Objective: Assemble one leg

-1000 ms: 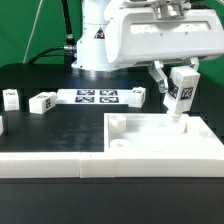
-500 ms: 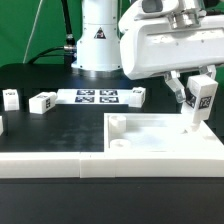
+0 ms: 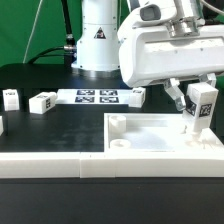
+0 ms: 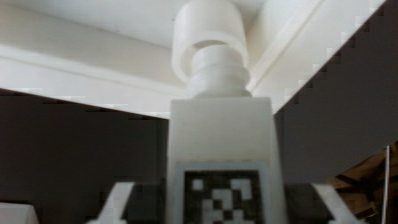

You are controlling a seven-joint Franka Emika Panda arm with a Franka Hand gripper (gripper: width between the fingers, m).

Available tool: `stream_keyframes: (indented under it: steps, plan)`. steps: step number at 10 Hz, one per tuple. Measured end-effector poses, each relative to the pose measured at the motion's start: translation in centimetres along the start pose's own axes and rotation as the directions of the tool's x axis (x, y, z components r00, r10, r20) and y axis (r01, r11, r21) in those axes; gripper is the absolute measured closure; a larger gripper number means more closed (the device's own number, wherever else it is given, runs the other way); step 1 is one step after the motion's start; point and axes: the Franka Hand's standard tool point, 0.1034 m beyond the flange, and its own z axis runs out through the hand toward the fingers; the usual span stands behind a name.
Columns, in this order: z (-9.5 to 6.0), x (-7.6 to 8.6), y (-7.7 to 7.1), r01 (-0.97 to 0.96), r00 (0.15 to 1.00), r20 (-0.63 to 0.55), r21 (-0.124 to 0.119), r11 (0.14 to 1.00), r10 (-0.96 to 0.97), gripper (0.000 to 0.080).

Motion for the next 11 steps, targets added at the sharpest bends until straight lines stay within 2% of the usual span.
stream_keyframes:
  steps: [5,11]
  plan:
    - [0.45,-0.36,0.39,-0.006,1.0,-0.007,-0.008,1.0,0.006,0.0511]
    - [1.14,-0.9,-0.24,-0.005,1.0,-0.021,-0.009,1.0,0.004,0.0511]
